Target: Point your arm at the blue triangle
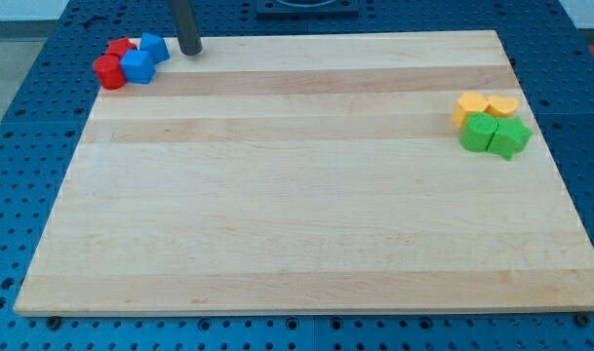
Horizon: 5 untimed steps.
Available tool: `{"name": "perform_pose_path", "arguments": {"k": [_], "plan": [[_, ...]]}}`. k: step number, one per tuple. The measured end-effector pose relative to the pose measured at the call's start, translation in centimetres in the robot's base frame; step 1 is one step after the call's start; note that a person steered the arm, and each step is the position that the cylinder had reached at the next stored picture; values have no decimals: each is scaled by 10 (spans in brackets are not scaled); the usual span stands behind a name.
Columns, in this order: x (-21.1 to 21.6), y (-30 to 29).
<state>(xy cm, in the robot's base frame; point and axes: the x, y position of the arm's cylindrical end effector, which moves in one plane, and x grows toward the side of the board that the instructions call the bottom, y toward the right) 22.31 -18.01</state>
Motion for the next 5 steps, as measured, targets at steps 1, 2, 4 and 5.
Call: {"name": "perform_pose_path", "arguments": {"k": [1, 2, 4, 5], "plan": [[9, 0], [-11, -1], [-31, -28], [-31, -57]]}}
